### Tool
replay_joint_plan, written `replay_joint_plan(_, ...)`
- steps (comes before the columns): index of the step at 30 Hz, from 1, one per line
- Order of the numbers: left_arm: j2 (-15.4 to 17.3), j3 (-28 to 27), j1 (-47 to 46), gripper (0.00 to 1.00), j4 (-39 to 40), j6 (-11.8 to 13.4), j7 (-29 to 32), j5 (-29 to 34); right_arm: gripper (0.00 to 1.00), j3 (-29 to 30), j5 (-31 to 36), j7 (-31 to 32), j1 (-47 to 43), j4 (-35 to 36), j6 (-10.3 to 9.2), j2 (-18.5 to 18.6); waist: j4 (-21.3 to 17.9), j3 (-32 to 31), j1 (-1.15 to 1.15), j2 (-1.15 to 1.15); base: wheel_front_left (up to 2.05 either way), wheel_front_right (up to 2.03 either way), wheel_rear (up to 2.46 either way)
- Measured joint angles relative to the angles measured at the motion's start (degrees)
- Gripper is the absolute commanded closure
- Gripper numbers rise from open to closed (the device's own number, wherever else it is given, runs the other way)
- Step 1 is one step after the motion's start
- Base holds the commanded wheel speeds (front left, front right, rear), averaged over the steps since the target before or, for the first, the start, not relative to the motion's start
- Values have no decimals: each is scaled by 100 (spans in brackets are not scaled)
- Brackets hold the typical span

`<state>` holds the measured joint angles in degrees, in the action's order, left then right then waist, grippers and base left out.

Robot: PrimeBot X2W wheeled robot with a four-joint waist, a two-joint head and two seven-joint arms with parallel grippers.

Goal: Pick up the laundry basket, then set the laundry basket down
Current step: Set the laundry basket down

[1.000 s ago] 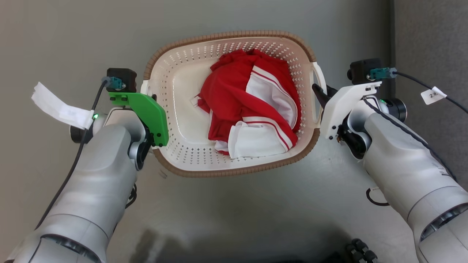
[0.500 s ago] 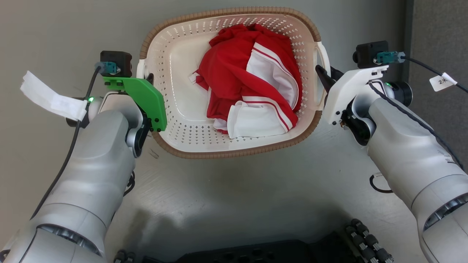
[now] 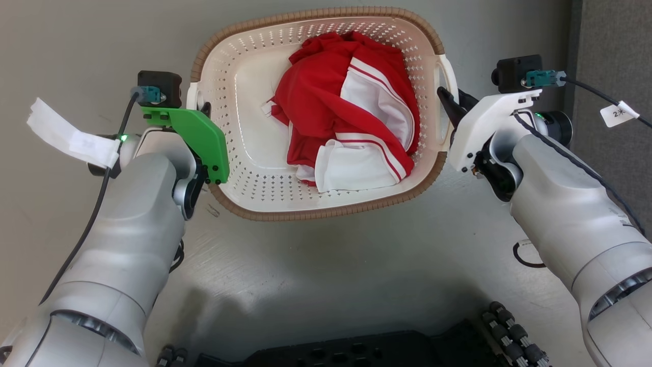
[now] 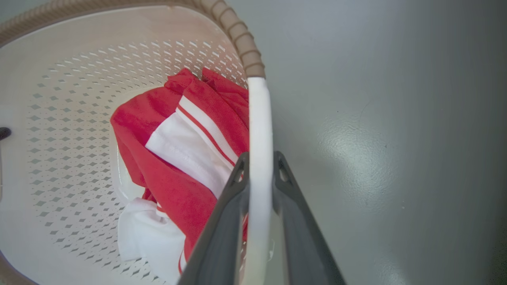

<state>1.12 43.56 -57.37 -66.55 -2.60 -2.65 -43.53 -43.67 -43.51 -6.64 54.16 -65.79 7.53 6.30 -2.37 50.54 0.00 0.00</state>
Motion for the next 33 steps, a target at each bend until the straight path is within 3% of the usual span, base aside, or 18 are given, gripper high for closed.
replay_joint_plan(12, 7, 142, -14, 100, -124, -119, -47, 0, 100, -278, -80, 5, -12, -15, -8, -43, -6, -85, 0, 0, 0, 0, 0)
replay_joint_plan(13, 12, 164, -14, 100, -120, -144, -55, 0, 89, -304, -78, 4, -12, -4, -8, -36, -7, -92, 0, 0, 0, 0, 0)
replay_joint_plan(14, 14, 189, -15, 84, -119, -145, -110, 2, 57, -300, -85, 2, -13, 20, -8, -34, -7, -99, 0, 0, 0, 0, 0)
replay_joint_plan(15, 23, 199, -16, 4, -115, -152, -120, 2, 0, -316, -92, 2, -15, 76, -8, -31, -8, -106, 0, 0, 0, 0, 0)
replay_joint_plan(16, 35, 214, -16, 0, -115, -183, -124, 2, 0, -336, -92, -20, -16, 123, -8, -25, -9, -114, 0, 0, 0, 0, 0)
replay_joint_plan(33, 15, 130, 112, 0, 10, -354, -783, -187, 0, -493, -356, -442, -310, 471, -5, 145, 29, -504, 0, 0, 0, 0, 0)
